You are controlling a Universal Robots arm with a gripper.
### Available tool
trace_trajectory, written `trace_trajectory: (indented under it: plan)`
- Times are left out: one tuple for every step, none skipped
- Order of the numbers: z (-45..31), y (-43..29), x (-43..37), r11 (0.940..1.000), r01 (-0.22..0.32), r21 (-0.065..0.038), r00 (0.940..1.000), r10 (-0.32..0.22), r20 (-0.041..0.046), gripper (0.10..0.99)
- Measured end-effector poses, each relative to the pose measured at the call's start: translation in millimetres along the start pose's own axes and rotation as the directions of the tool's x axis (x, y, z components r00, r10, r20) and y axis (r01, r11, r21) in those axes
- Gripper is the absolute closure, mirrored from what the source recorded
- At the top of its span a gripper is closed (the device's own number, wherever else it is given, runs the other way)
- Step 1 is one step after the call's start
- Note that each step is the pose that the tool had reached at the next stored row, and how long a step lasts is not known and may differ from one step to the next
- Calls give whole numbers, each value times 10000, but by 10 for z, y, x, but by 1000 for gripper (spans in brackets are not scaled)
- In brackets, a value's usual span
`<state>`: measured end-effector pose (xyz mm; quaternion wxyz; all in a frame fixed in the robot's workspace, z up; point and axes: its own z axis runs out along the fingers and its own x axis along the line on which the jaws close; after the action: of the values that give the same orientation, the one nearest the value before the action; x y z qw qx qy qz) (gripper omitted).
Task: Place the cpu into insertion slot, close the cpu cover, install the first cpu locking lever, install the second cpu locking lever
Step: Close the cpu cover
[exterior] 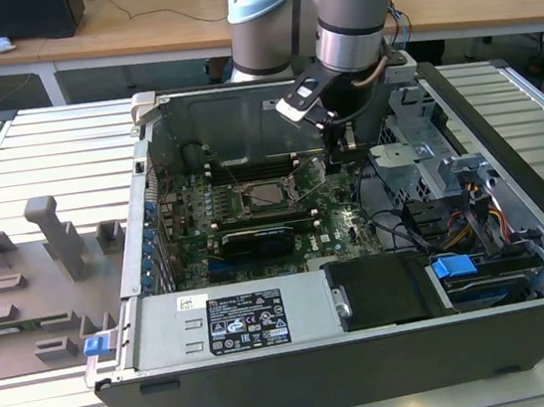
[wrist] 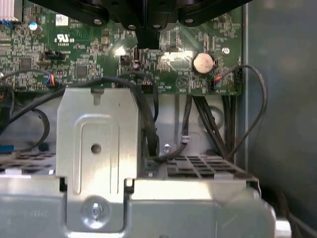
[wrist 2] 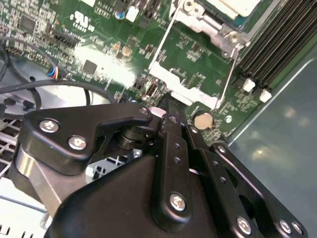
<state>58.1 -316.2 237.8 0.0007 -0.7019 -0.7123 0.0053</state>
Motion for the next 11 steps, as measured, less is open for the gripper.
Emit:
trace_trajectory:
  plan:
    - [1,-23,0,10000,0,0,10000,0,-2,980]
    - [2,-48,0,10000,-1,1,10000,1,-3,980]
    - [2,-72,1,10000,-2,1,10000,2,-4,980]
    - [2,-87,1,10000,0,0,10000,0,-3,980]
    - [2,-107,1,10000,0,1,10000,0,-3,980]
    - [3,-121,2,10000,-1,1,10000,1,-4,980]
    - [3,-131,1,10000,-1,0,10000,1,-4,980]
    - [3,-152,2,10000,-2,1,10000,2,-4,980]
    - [3,-167,2,10000,-1,1,10000,1,-4,980]
    - [3,-178,2,10000,0,0,10000,0,-4,980]
    - [4,-186,3,10000,0,1,10000,0,-4,980]
